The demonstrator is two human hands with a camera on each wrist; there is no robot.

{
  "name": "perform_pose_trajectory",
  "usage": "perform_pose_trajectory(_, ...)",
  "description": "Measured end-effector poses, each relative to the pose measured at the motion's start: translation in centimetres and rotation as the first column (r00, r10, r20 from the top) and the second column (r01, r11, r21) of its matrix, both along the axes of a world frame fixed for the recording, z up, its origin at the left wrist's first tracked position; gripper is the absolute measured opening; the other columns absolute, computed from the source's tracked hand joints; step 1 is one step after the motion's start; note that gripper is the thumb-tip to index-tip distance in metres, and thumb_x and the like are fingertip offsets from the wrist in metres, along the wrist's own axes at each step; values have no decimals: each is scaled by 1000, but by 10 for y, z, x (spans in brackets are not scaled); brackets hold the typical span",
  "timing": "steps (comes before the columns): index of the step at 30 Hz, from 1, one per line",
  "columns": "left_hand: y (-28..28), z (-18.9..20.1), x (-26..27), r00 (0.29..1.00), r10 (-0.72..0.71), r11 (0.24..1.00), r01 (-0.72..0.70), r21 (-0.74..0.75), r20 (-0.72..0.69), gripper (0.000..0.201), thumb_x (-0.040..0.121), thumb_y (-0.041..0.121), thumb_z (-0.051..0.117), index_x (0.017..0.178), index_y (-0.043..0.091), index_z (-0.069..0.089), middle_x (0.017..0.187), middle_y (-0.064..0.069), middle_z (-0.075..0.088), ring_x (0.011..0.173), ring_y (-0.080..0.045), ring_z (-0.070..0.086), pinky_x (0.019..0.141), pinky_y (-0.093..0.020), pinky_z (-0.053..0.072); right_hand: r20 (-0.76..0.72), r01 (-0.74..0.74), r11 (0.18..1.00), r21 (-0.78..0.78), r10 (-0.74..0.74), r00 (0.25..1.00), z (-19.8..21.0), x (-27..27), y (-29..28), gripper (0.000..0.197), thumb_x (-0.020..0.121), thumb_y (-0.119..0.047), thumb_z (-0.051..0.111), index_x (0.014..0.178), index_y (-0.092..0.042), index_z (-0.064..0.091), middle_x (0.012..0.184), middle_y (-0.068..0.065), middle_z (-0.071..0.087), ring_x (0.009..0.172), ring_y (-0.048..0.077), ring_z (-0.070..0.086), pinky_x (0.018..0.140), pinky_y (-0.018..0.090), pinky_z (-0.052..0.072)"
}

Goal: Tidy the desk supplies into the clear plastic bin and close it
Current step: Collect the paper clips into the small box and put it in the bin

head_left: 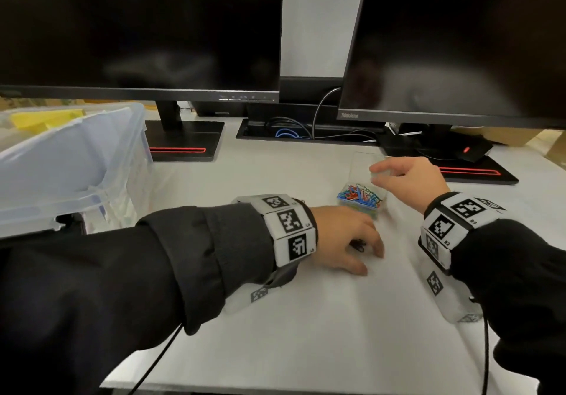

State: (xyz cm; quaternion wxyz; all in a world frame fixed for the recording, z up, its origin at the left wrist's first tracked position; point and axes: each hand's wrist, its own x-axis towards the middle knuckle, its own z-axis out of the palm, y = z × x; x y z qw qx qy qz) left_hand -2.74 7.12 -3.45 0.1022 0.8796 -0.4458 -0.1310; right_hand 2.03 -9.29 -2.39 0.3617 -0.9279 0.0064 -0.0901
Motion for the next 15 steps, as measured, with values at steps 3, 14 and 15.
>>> perform_pose_trajectory(3,21,2,5,995,89,995,-87,-42,52,27,85,17,61,111,15,68,112,-7,64,104,-23,58,95,-32,44,-16,-22,998,-56,21,1000,-1,1,-1,31,83,-6,65,111,-19,68,118,4,63,97,10,46,91,28,42)
perform_pose_trajectory(14,47,4,-2,996,84,995,-83,-61,9,18,84,18,64,99,15,73,105,-1,71,100,-18,62,95,-28,45,-75,-107,993,-46,103,992,-5,5,-3,43,80,3,65,112,-25,67,112,1,62,109,24,56,96,46,48)
perform_pose_trajectory(15,54,5,2,990,134,989,-131,-69,42,17,83,22,65,97,16,73,102,0,71,98,-18,63,92,-31,46,-78,-115,992,-53,111,991,-5,6,-3,43,80,2,65,111,-26,67,108,-2,60,108,24,56,97,46,48)
